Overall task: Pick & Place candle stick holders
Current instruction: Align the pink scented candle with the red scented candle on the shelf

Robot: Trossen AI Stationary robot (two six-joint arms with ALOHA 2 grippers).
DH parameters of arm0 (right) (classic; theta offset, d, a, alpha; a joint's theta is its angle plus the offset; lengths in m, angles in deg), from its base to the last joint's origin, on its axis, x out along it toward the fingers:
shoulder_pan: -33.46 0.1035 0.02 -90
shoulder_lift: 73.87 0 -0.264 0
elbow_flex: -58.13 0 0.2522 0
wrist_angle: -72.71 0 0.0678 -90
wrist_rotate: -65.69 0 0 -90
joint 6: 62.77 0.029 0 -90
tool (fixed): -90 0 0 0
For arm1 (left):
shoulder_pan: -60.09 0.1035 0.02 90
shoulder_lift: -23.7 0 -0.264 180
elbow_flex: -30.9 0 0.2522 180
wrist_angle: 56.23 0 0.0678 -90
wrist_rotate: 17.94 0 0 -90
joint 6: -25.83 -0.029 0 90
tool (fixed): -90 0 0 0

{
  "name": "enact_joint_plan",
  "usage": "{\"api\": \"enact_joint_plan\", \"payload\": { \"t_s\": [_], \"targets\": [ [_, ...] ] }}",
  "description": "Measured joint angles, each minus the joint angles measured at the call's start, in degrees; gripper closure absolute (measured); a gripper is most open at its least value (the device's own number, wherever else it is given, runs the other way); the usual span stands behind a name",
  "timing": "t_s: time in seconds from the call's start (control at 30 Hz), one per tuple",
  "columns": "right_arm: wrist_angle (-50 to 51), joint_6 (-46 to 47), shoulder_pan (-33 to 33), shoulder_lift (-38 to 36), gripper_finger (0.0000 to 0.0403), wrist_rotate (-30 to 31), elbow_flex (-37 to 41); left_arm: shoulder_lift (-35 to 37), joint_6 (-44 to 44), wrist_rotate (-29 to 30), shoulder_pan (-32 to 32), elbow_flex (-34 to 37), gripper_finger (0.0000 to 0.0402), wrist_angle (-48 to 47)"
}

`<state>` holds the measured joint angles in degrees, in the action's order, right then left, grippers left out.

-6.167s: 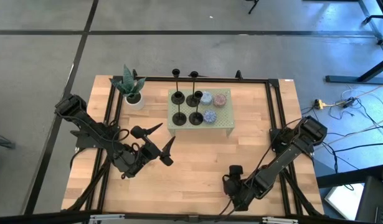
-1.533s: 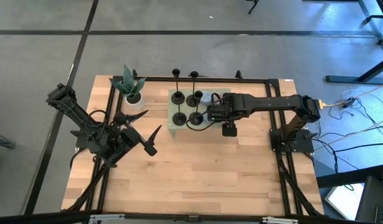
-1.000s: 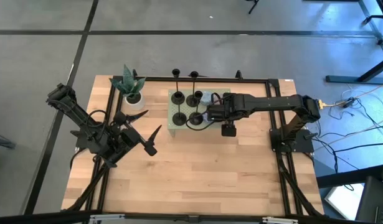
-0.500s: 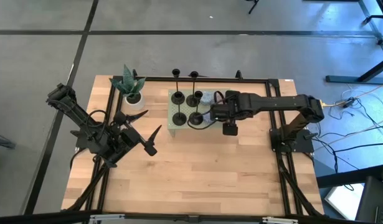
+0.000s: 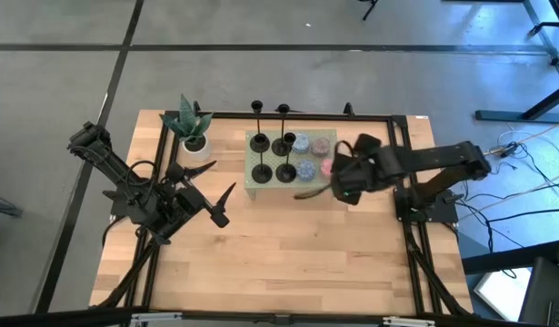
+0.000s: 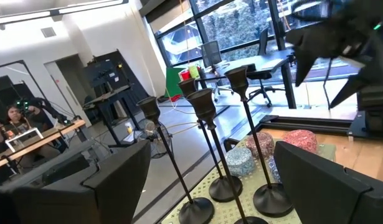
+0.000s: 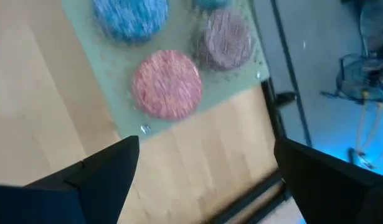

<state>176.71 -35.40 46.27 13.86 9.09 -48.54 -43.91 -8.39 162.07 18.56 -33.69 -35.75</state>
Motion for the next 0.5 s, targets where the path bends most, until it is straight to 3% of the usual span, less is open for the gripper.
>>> {"api": "enact_joint_plan", "payload": {
  "t_s": [0.27, 0.37, 0.5],
  "targets": [
    [-3.51, 8.21, 7.10, -8.58, 0.0039, 2.14, 11.65, 0.00, -0.01, 0.00, 0.00, 0.00, 0.0064, -0.02],
    [-9.62, 6.54, 8.30, -12.27, 0.0067, 3.01, 20.60, 0.00, -0.01, 0.00, -0.01, 0.00, 0.0064, -0.01],
    [-25.58, 2.69, 8.43, -16.82, 0.0133, 3.02, 33.43, 0.00, -0.01, -0.02, -0.01, 0.00, 0.0064, 0.00]
  ]
}}
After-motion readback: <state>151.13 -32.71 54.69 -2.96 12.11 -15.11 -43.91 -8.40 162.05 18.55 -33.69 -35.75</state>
